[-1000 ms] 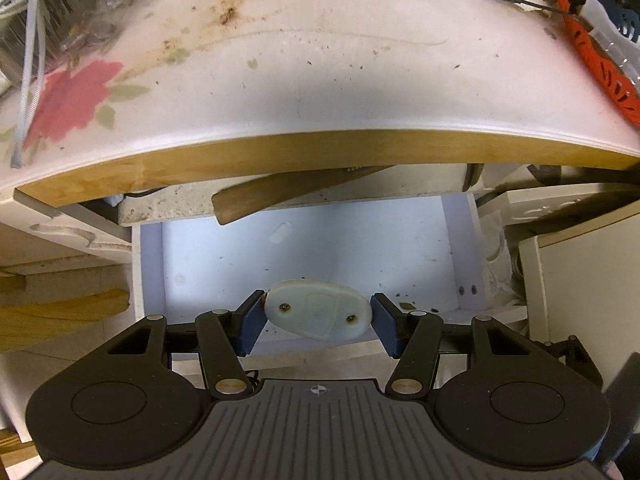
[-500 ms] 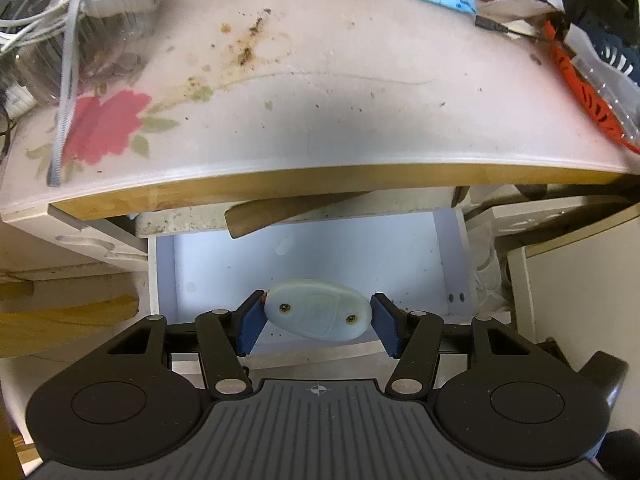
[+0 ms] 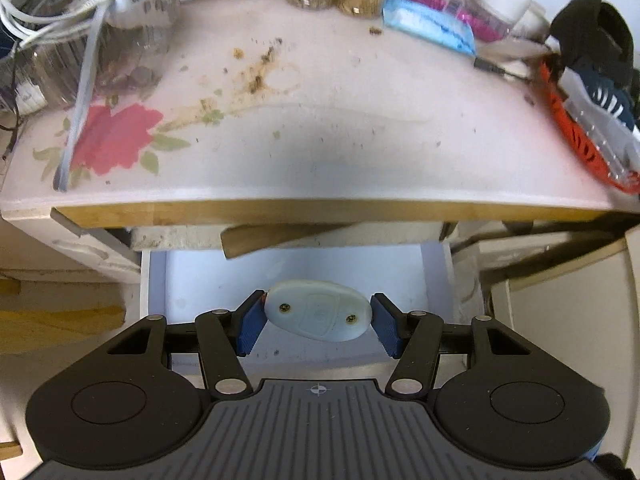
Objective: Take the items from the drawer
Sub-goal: 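Raise the left tool with the white oval piece above the countertop, then lower the white oval piece onto the countertop and open the left tool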
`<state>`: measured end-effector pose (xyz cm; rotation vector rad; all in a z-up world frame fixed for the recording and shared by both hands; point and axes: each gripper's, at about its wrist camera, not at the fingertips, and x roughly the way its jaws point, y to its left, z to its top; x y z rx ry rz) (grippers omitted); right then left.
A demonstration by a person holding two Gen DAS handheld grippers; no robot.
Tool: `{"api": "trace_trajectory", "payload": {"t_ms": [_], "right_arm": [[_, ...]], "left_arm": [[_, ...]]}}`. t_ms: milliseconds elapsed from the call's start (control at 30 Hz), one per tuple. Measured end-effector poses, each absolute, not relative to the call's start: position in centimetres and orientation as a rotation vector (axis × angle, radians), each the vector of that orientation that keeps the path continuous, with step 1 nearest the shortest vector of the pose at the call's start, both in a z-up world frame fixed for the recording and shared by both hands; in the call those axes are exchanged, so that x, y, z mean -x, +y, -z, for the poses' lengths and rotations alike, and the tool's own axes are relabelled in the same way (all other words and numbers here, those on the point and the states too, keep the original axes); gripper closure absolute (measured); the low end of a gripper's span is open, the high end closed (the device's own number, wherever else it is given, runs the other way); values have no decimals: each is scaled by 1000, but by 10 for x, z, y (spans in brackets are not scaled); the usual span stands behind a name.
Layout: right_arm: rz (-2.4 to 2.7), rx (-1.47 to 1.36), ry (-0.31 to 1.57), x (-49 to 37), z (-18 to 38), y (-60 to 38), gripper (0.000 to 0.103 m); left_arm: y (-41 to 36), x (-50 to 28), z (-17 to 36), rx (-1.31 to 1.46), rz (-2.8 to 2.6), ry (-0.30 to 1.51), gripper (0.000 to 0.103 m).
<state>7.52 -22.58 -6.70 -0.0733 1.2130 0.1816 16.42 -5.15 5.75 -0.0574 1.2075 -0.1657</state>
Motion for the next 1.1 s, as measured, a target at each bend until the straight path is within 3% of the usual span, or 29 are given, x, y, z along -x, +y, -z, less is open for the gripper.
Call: {"api": "trace_trajectory", "payload": {"t_ms": [667, 1100], "right_arm": [[-195, 73, 1215, -75, 67, -226, 0], [-196, 72, 1216, -75, 67, -226, 0]], "left_arm": [[-55, -147, -88, 4, 88, 685, 48], [-57, -144, -86, -61, 25, 596, 48]]}}
